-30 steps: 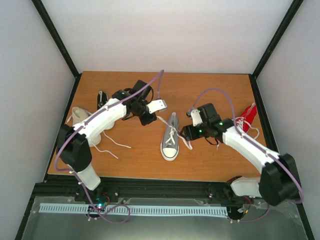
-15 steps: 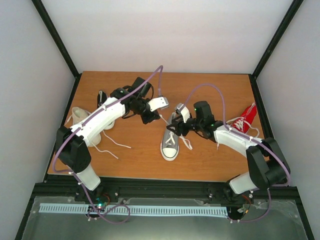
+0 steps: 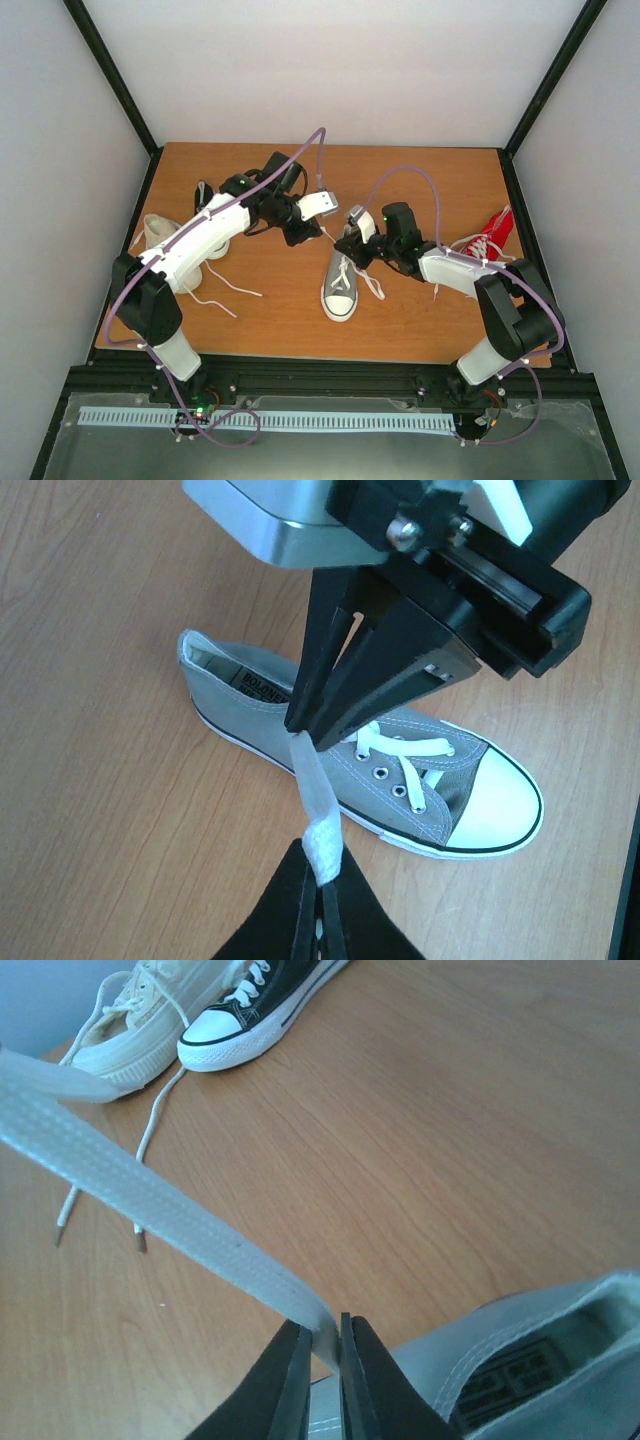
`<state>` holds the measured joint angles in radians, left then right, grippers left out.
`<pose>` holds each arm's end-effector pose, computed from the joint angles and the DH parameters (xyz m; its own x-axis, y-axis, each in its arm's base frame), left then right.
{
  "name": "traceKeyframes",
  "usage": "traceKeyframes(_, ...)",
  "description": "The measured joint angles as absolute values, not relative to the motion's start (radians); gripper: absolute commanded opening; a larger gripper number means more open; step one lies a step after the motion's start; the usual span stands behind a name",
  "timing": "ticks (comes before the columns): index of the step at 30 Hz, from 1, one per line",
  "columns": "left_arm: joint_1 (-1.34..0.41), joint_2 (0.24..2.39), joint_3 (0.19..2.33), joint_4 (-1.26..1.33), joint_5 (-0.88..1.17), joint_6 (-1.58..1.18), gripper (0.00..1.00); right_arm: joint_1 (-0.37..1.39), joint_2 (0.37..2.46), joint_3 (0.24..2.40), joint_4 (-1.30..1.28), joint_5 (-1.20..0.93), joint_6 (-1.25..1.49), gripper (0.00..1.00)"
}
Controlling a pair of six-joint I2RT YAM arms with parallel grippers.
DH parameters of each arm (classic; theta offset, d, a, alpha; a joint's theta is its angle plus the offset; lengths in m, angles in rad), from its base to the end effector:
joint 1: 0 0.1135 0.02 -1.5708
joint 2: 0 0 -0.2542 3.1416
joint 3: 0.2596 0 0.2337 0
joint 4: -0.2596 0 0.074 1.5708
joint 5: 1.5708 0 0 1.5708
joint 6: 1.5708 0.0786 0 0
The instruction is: Tie the shoes
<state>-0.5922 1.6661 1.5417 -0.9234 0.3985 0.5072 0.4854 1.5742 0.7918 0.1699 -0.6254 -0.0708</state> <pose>0.2725 -0.2201 0.2712 -0.3003 0.7416 -0.5999 0.9394 0.3390 -0.0512 0.2758 0.1975 0.1718 -0.4505 -0.3025 -0.8400 -0.8359 0.4734 0.2778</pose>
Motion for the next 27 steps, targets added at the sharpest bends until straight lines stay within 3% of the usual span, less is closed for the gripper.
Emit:
traceKeyframes(10,-0.600,1.662,1.476,-0.936,0.510,0.548,0.04,0.485,1.571,0.792,0.199,-0.521,-0.028,0.03)
traceKeyframes(12,-0.629,1.668,1.414,-0.939,0.534,0.572,0.13,0.485,1.568,0.792,0.199,-0.509,-0.026,0.03)
traceKeyframes(16,-0.719,1.690,1.320,-0.961,0.576,0.651,0.54,0.485,1.559,0.791,0.198,-0.503,-0.026,0.03)
traceKeyframes(18,-0.748,1.690,1.303,-1.004,0.600,0.694,0.59,0.485,1.552,0.784,0.199,-0.502,-0.028,0.03)
traceKeyframes(21,-0.730,1.688,1.327,-1.068,0.623,0.759,0.58,0.485,1.536,0.769,0.199,-0.504,-0.032,0.03)
traceKeyframes(25,-0.623,1.678,1.377,-1.082,0.647,0.789,0.39,0.485,1.526,0.764,0.198,-0.506,-0.042,0.03)
traceKeyframes(27,-0.559,1.678,1.391,-1.028,0.638,0.777,0.38,0.485,1.522,0.764,0.199,-0.508,-0.047,0.03)
